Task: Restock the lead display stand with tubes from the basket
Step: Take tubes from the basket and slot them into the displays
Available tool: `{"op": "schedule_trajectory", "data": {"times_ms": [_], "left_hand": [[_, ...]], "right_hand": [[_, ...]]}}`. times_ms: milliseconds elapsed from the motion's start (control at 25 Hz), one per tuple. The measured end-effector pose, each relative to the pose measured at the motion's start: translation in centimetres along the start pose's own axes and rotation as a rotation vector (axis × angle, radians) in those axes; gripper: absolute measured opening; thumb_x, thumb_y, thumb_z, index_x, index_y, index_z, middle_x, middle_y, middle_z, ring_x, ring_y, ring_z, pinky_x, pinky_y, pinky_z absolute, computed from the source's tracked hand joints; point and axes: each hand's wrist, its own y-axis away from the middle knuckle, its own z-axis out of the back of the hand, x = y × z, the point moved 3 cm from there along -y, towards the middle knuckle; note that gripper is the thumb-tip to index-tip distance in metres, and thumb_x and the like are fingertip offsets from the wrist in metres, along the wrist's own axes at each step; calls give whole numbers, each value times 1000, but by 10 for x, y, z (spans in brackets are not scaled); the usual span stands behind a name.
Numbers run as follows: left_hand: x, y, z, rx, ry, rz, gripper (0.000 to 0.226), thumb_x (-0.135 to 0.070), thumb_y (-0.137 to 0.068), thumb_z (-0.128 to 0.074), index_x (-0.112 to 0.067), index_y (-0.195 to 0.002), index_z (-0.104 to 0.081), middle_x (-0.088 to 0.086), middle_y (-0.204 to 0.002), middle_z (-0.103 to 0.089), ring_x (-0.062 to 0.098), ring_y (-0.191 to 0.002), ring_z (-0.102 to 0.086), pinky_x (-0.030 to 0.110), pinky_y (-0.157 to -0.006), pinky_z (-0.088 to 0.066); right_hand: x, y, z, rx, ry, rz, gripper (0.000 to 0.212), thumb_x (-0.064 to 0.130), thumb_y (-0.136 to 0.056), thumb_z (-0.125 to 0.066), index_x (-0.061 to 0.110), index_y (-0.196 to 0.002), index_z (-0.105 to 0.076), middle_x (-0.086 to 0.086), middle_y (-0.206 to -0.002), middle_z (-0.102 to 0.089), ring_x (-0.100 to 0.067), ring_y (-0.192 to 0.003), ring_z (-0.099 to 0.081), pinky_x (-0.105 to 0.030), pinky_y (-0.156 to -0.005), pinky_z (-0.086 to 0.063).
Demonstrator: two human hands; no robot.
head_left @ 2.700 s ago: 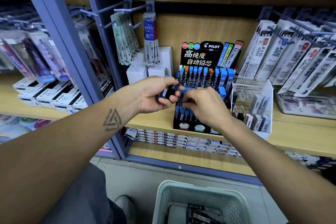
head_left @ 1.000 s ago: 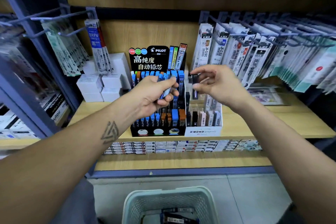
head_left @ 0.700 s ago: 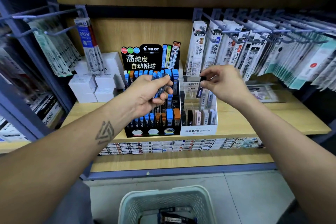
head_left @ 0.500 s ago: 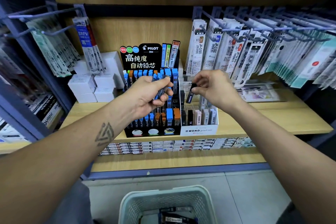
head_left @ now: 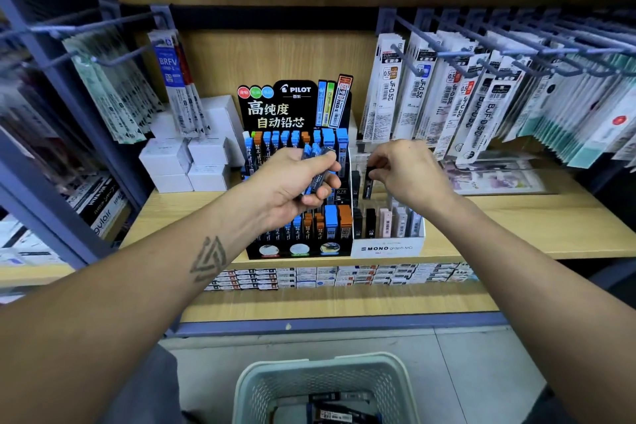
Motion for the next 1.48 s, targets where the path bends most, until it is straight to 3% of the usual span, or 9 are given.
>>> {"op": "schedule_trajectory", "data": {"times_ms": [400, 560, 720, 960, 1120, 1200, 1280, 1360, 1480], "left_hand": [[-3, 2, 8, 11, -14, -11, 25, -19, -102, -58, 4, -111, -61, 12, -68, -62, 12, -47, -45, 17, -33, -28], [-3, 3, 8, 12, -17, -12, 24, -19, -102, -58, 4, -110, -60, 12, -69, -61, 12, -48, -45, 16, -33, -28], [-3, 2, 10, 15, -16, -11, 25, -19, -101, -58, 4, -111, -60, 12, -69, -61, 12, -48, -45, 17, -33, -29], [-2, 1, 8, 3, -32, -20, 26, -19, -101, -58, 5, -111, -60, 13, -69, -61, 13, -48, -45, 17, -33, -29], [1, 4, 7, 42, -51, 31, 25, -23, -101, -59, 0, -109, -63, 15, -75, -64, 15, -52, -53, 17, -35, -35], [4, 7, 6, 84, -98, 91, 27, -30, -101, -58, -6, -112, -64, 15, -81, -70, 18, -55, -60, 19, -37, -40], [6, 9, 5, 119, -130, 136, 30, -34, -101, -57, -9, -116, -63, 15, -83, -71, 19, -53, -60, 19, -35, -39], [8, 9, 4, 135, -108, 151, 27, -31, -102, -55, -7, -114, -63, 16, -79, -69, 15, -46, -51, 17, -33, -32], [9, 9, -1, 177, -71, 165, 25, -20, -103, -53, 1, -112, -63, 18, -77, -67, 12, -46, -44, 15, -33, -28]], "right_hand": [[14, -5, 17, 63, -187, -58, 22, 8, -81, -82, 28, -78, -71, 10, -74, -69, -8, -75, -68, -26, -79, -57], [14, -1, 3, 27, -170, -54, 15, 9, -83, -79, 23, -86, -74, 8, -76, -68, -8, -74, -67, -22, -79, -55], [12, 2, -3, 45, -151, -54, 12, 11, -83, -80, 22, -87, -75, 4, -82, -71, -13, -78, -69, -29, -83, -58], [11, 4, -16, 129, -98, -37, 28, 6, -82, -77, 31, -78, -63, 1, -84, -68, -16, -78, -66, -22, -70, -50], [10, 3, -12, 111, -66, -22, 19, 6, -88, -69, 23, -93, -76, 7, -79, -66, -15, -80, -68, -25, -78, -53], [12, 3, -1, 46, -197, -70, 17, 5, -90, -68, 19, -94, -77, 8, -77, -70, -13, -73, -70, -30, -80, -59], [18, 5, 9, 51, -622, -185, 11, 3, -90, -70, 10, -96, -75, -5, -80, -75, -17, -68, -71, -36, -74, -61], [30, 9, 11, 180, -995, -231, 16, 7, -88, -73, 4, -104, -73, -13, -87, -76, -20, -72, -70, -33, -69, -58], [37, 14, 5, 255, -1067, -211, 21, 2, -84, -75, 2, -105, -73, -10, -80, -73, -17, -69, -66, -26, -66, -56]]}}
